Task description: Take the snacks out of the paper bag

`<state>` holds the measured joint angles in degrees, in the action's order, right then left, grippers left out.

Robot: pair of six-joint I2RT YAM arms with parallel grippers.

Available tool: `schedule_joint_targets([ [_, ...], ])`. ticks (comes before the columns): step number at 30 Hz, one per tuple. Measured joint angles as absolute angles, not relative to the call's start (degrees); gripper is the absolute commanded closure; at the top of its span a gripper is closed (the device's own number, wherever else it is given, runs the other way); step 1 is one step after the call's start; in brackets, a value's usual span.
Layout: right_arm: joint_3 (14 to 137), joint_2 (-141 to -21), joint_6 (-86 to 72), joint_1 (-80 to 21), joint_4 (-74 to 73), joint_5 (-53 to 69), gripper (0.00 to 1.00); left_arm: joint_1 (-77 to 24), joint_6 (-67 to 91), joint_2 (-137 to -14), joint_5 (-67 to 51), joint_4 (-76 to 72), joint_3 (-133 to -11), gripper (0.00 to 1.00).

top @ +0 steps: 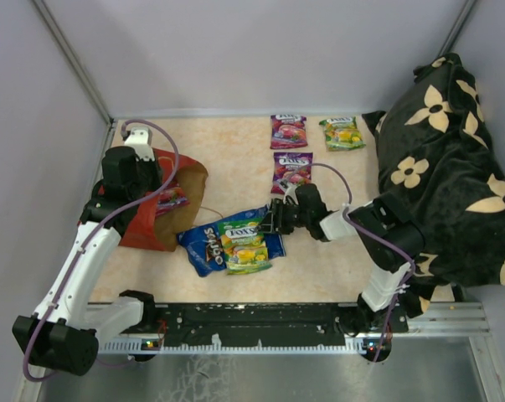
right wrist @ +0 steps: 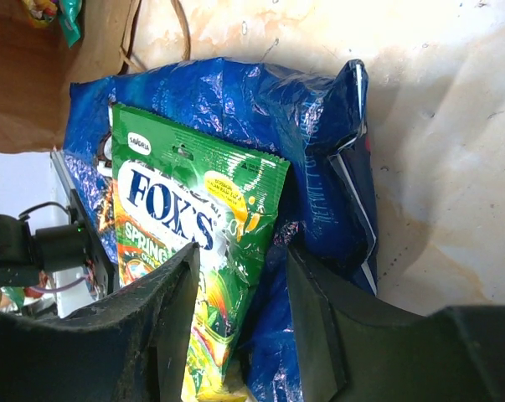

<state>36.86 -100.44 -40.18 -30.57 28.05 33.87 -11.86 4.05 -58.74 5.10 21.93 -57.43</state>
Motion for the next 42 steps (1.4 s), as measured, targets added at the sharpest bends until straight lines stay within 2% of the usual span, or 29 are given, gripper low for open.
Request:
schedule_joint_targets([
  [2, 36.9, -100.7, -40.4, -30.6, 28.4, 34.0, 0.56, -11.9, 4.1, -58.7, 4.9, 21.9, -57.4, 0.98],
  [5, 36.8, -101.0, -40.6, -30.6, 29.1, 34.0, 0.65, -11.9, 4.1, -58.7, 4.8, 21.9, -57.4, 0.98],
  [8, 36.4, -101.6, -41.3, -30.6, 30.9, 34.5, 0.7, -11.9, 4.1, -58.7, 4.6, 21.9, -57.4, 0.98],
  [10, 35.6, -102.1, -42.5, -30.6, 33.4, 35.4, 0.82, -11.9, 4.1, -58.7, 4.4, 21.9, -57.4, 0.98],
  [12, 34.9, -102.6, -43.7, -30.6, 36.2, 36.4, 1.0, -11.8, 4.1, -58.7, 4.4, 21.9, -57.4, 0.98],
  [17, 34.5, -103.0, -49.2, -30.6, 44.7, 40.9, 1.0, -11.9, 4.1, -58.7, 4.4, 21.9, -57.4, 0.98],
  [20, 34.6, -99.7, -49.3, -29.0, 43.4, 44.2, 1.0, -11.9, 4.1, -58.7, 4.4, 21.9, -57.4, 0.98],
  [23, 36.9, -91.7, -43.6, -23.9, 31.8, 46.1, 1.0, -11.9, 4.1, -58.7, 4.3, 21.9, -57.4, 0.98],
  [26, 44.6, -84.2, -34.0, -17.7, 15.9, 45.8, 1.0, -11.9, 4.1, -58.7, 4.1, 21.9, -57.4, 0.98],
  [31, 50.4, -77.5, -25.6, -7.2, 3.4, 44.8, 1.0, -11.9, 4.1, -58.7, 3.6, 21.9, -57.5, 0.98],
  [37, 55.7, -77.5, -21.3, 2.2, -9.0, 38.9, 1.0, -11.9, 4.1, -58.7, 2.4, 21.9, -57.5, 0.98],
  [42, 59.9, -79.9, -19.9, 2.8, -15.1, 34.1, 1.0, -11.9, 4.1, -58.7, 2.1, 21.9, -57.5, 0.98],
])
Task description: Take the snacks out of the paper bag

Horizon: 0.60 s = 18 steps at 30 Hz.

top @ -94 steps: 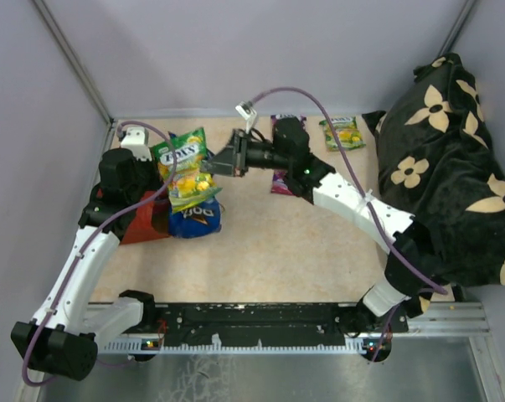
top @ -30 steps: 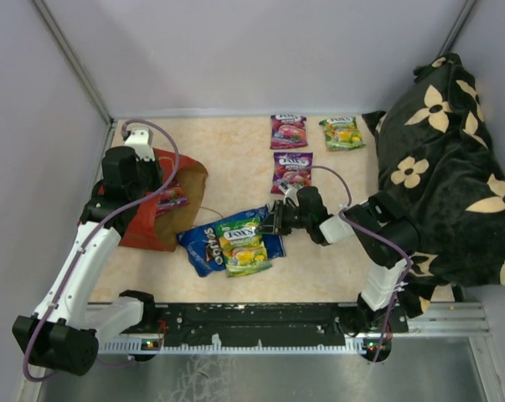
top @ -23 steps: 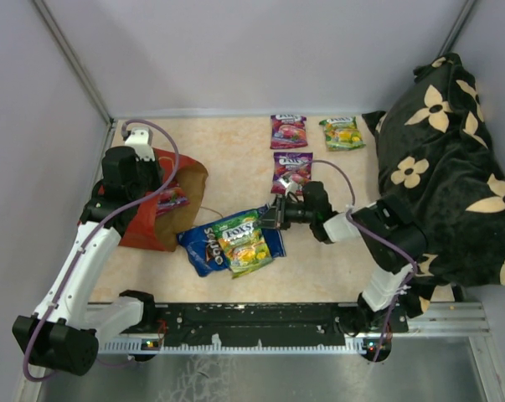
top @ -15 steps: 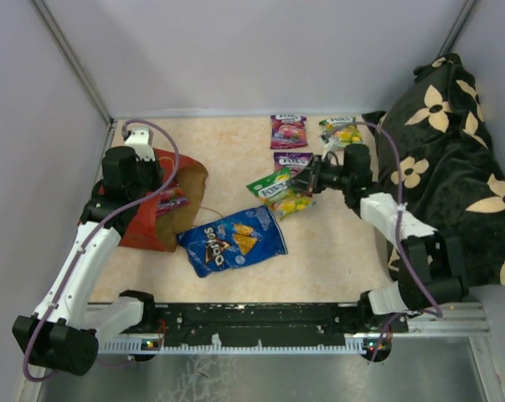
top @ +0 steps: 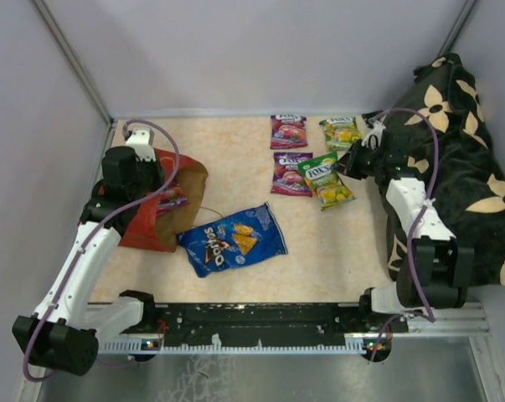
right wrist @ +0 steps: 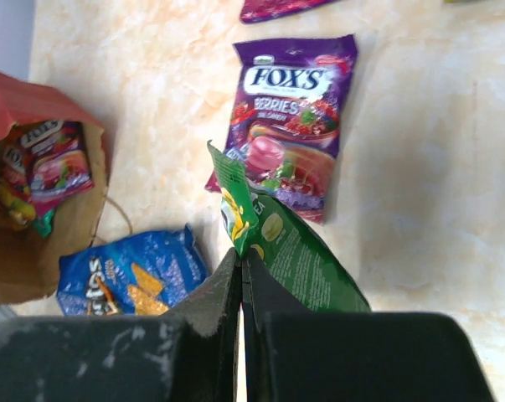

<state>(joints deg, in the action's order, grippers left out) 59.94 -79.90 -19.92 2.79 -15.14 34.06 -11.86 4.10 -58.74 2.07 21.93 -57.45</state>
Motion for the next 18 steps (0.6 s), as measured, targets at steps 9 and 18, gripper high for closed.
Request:
schedule_joint_targets([
  [9, 61.2, -90.2, -24.4, 10.7, -10.5, 26.9, 0.26, -11.9, 4.1, -58.7, 1.6, 22.0, -57.5, 0.98],
  [18, 65.1, -92.0, -22.7, 6.2, -14.5, 8.4, 0.18, -11.9, 4.1, -58.9, 1.3, 22.1, -57.8, 0.98],
])
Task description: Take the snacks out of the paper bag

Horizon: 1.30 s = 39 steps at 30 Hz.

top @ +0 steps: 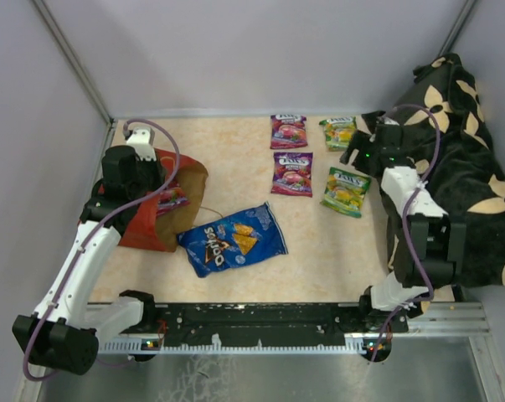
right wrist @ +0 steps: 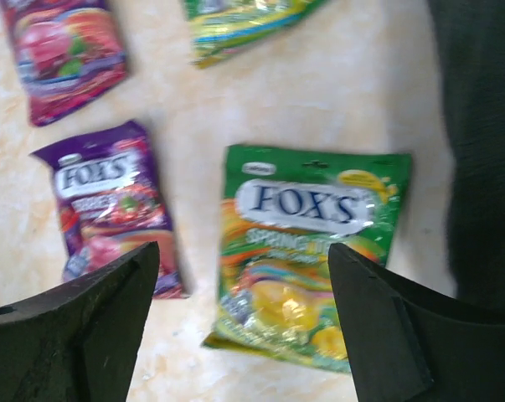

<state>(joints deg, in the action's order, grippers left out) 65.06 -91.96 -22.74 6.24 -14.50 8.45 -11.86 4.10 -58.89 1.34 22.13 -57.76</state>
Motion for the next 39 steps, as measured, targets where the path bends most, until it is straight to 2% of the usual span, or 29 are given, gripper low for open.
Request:
schedule_joint_targets([
  [4, 64.8, -85.7, -21.1, -3.1, -15.9, -0.7, 0.1, -11.9, 4.1, -59.2, 1.4, 22.3, -58.1, 0.98],
  [6, 63.2, -85.2, -21.1, -4.5, -15.3, -3.6, 0.08, -11.9, 4.1, -59.3, 1.5, 22.4, -58.1, 0.98],
  [15, 54.8, -94.8, -21.7, -4.1, -16.4, -9.8, 0.1, -11.9, 4.1, -60.3, 1.5, 22.5, -58.2, 0.98],
  [19, 58.7, -99.2, -21.0, -4.1, -15.4, -8.7, 0.11, -11.9, 4.1, -60.3, 1.7, 22.5, -58.2, 0.98],
  [28, 77.8, -113.8, -11.5, -4.1, -16.7, -4.5, 0.1, -11.9, 4.1, -61.1, 2.2, 22.5, -58.2, 0.98],
  [39, 79.5, -112.4, -2.4, -4.1, -25.2, -5.4, 0.09, -11.9, 4.1, -62.0, 2.3, 22.5, -58.2, 0.98],
])
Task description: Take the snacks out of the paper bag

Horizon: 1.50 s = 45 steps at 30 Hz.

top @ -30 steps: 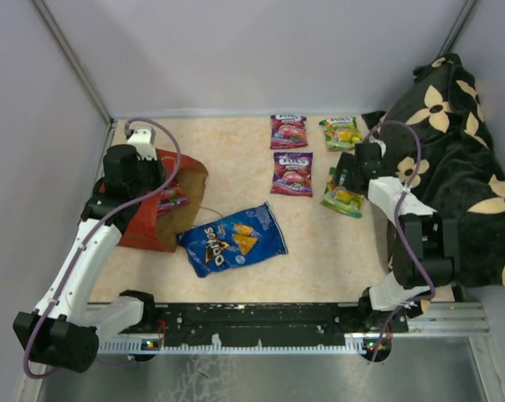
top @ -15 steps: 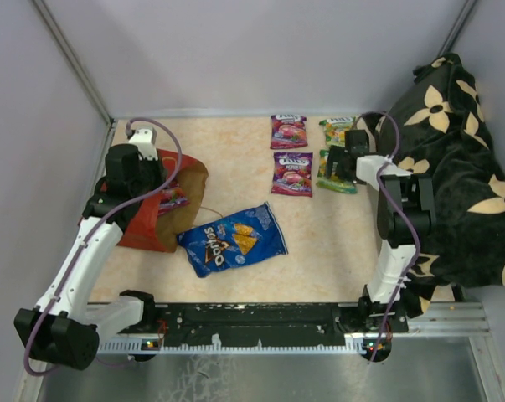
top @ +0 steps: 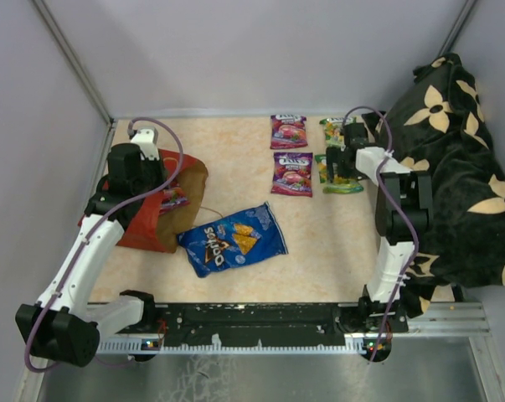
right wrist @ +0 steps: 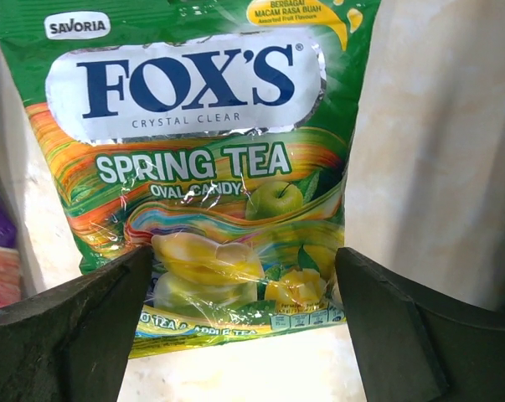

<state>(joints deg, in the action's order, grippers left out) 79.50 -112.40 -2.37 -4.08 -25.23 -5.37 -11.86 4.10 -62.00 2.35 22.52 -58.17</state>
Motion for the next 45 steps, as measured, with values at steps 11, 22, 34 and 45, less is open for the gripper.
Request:
schedule_joint_targets([
  [11, 75.4, -107.1, -3.7, -3.4, -31.7, -10.1, 0.01, -11.9, 4.1, -62.0, 2.3, 22.5, -58.2, 0.98],
  [22, 63.2, -76.8, -14.9, -11.5, -14.8, 8.8, 0.11, -11.9, 4.1, -62.0, 2.4, 22.6, -58.2, 0.98],
  [34, 43.6, -86.6, -20.2, -25.4, -2.3, 25.9, 0.26, -11.9, 4.1, -62.0, 2.3, 22.7, -58.2, 0.99],
  [45, 43.6, -91.7, -20.2, -26.2, 4.1, 28.5, 0.27, -11.9, 4.1, -61.5, 2.3, 22.7, -58.2, 0.98],
])
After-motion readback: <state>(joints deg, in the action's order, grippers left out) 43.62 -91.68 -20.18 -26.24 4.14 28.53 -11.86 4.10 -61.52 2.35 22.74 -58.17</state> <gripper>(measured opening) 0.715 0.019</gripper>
